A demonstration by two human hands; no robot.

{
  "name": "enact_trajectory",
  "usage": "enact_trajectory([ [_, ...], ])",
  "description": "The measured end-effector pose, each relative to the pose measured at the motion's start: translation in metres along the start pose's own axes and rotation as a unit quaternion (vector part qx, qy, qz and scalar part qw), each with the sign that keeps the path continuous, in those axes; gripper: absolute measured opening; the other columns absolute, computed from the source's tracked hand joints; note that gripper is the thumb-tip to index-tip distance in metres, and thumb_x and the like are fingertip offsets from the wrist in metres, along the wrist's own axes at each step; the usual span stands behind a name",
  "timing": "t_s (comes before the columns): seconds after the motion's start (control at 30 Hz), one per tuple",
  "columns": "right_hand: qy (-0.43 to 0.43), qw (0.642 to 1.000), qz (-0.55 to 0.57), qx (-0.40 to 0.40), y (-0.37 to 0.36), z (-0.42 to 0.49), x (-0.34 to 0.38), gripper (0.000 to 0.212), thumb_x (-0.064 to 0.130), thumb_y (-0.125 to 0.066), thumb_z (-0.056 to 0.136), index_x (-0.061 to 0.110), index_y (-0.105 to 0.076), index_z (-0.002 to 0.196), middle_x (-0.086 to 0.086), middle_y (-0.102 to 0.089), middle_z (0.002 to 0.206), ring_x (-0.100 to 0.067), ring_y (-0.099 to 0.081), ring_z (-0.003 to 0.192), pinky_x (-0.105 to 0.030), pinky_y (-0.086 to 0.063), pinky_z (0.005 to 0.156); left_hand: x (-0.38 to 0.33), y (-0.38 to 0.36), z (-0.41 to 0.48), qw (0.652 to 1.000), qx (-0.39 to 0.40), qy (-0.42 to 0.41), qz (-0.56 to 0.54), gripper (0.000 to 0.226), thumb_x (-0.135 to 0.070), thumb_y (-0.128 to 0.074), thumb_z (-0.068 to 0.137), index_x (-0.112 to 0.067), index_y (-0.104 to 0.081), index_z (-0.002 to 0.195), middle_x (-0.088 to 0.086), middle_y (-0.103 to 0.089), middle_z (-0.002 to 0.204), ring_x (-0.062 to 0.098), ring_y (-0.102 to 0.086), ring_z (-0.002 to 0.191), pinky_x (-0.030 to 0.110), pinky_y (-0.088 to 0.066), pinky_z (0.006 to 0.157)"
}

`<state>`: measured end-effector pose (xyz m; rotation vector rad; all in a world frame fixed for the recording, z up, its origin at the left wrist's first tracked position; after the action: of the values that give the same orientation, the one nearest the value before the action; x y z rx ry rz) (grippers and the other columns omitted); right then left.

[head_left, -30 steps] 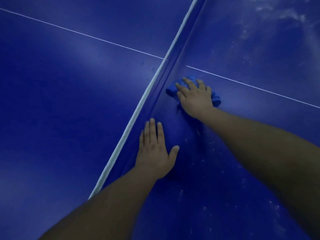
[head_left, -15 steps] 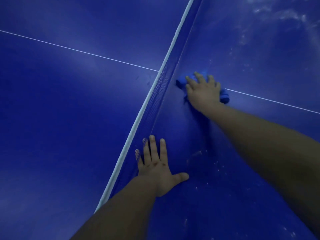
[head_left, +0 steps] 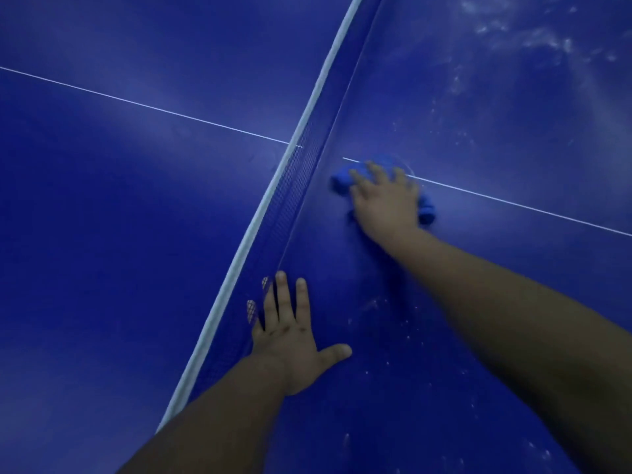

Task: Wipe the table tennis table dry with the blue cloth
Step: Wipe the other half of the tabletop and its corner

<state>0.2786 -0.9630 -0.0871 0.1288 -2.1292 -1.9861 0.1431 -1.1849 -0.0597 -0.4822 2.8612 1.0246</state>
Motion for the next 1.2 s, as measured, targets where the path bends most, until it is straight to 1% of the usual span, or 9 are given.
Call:
enact_trajectory([
  [0.13, -0.139, 0.99, 0.025, -0.007, 0.012, -0.05, -0.086, 0.044, 0.045, -0.034, 0.105, 0.042, -0.042, 0.148, 0.008, -0.03, 0.162, -0.038, -0.026, 0.144, -0.053, -0.023, 0.112, 0.0, 0.001, 0.0, 1.0, 0.005, -0.01, -0.013, 0.127, -0.093, -0.036, 0.074, -0.023, 0.052, 0.134, 0.004, 0.068, 0.13, 0.027, 0.055, 0.125, 0.058, 0.009, 0.118],
  [0.27, -0.213, 0.976, 0.044, 0.02, 0.016, -0.054, -0.078, 0.045, 0.044, -0.032, 0.105, 0.042, -0.038, 0.15, 0.008, -0.022, 0.165, -0.039, -0.017, 0.147, -0.057, -0.016, 0.116, 0.0, 0.0, 0.001, 1.0, 0.003, -0.013, -0.018, 0.127, -0.093, -0.036, 0.074, -0.022, 0.051, 0.136, 0.004, 0.067, 0.131, 0.026, 0.054, 0.125, 0.059, 0.005, 0.118],
  [0.33, -0.172, 0.984, 0.039, 0.023, 0.013, -0.043, -0.038, 0.046, 0.044, -0.032, 0.105, 0.042, -0.037, 0.15, 0.007, -0.02, 0.166, -0.038, -0.017, 0.148, -0.056, -0.018, 0.115, 0.0, 0.0, 0.0, 1.0, 0.0, -0.009, -0.013, 0.128, -0.093, -0.035, 0.074, -0.022, 0.05, 0.136, 0.004, 0.066, 0.132, 0.027, 0.054, 0.126, 0.059, 0.007, 0.118],
  [0.43, 0.004, 1.0, 0.014, 0.027, 0.001, -0.044, 0.042, 0.046, 0.045, -0.031, 0.105, 0.042, -0.036, 0.151, 0.006, -0.022, 0.165, -0.036, -0.019, 0.147, -0.053, -0.021, 0.111, -0.001, 0.0, 0.001, 1.0, -0.011, 0.003, 0.002, 0.128, -0.095, -0.032, 0.072, -0.022, 0.051, 0.135, 0.006, 0.066, 0.133, 0.027, 0.055, 0.128, 0.058, 0.013, 0.116],
  [0.53, 0.091, 0.995, 0.009, 0.042, -0.003, -0.047, 0.047, 0.046, 0.048, -0.032, 0.105, 0.042, -0.038, 0.15, 0.008, -0.025, 0.164, -0.035, -0.022, 0.145, -0.053, -0.024, 0.109, -0.002, -0.001, 0.002, 1.0, -0.02, 0.007, 0.004, 0.127, -0.097, -0.029, 0.07, -0.023, 0.053, 0.132, 0.006, 0.065, 0.134, 0.027, 0.054, 0.129, 0.058, 0.013, 0.116],
  [0.7, -0.065, 0.998, -0.02, -0.007, 0.01, -0.036, -0.097, 0.057, 0.052, -0.021, 0.098, 0.04, -0.044, 0.148, 0.005, -0.035, 0.161, -0.041, -0.034, 0.14, -0.053, -0.03, 0.112, -0.002, 0.0, 0.0, 1.0, -0.012, -0.01, -0.01, 0.126, -0.094, -0.032, 0.073, -0.022, 0.052, 0.133, 0.006, 0.065, 0.134, 0.027, 0.053, 0.126, 0.059, 0.008, 0.118],
  [0.83, -0.064, 0.998, -0.025, 0.003, 0.017, -0.03, -0.128, 0.049, 0.05, -0.029, 0.104, 0.043, -0.038, 0.151, 0.01, -0.028, 0.163, -0.038, -0.025, 0.143, -0.054, -0.025, 0.112, 0.0, -0.002, 0.0, 1.0, -0.016, -0.014, -0.018, 0.127, -0.094, -0.034, 0.073, -0.022, 0.049, 0.137, 0.006, 0.063, 0.136, 0.028, 0.05, 0.131, 0.06, 0.005, 0.118],
  [1.03, 0.18, 0.983, -0.017, -0.009, -0.001, -0.094, -0.027, 0.049, 0.048, -0.035, 0.096, 0.038, -0.06, 0.136, 0.002, -0.052, 0.149, -0.047, -0.05, 0.123, -0.055, -0.039, 0.094, 0.007, -0.006, -0.002, 0.994, -0.074, -0.054, -0.055, 0.103, -0.071, -0.035, 0.094, -0.021, 0.04, 0.145, 0.004, 0.058, 0.143, 0.023, 0.05, 0.135, 0.054, 0.017, 0.116],
  [1.2, 0.45, 0.891, -0.016, 0.054, -0.008, -0.213, -0.021, 0.043, 0.049, -0.038, 0.102, 0.042, -0.049, 0.143, 0.008, -0.039, 0.158, -0.036, -0.041, 0.134, -0.048, -0.034, 0.095, 0.04, -0.032, -0.024, 0.986, -0.117, -0.091, -0.073, 0.09, -0.053, -0.031, 0.102, -0.013, 0.035, 0.148, 0.0, 0.055, 0.146, 0.014, 0.048, 0.137, 0.043, 0.017, 0.122],
])
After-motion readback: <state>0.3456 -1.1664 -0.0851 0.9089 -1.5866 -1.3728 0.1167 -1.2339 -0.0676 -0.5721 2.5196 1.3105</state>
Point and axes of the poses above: each hand's wrist, its own z-axis towards the middle knuckle, its own y-axis out of the back of the hand, x = y × z, the point moved 1 cm from there along z, towards the middle knuckle
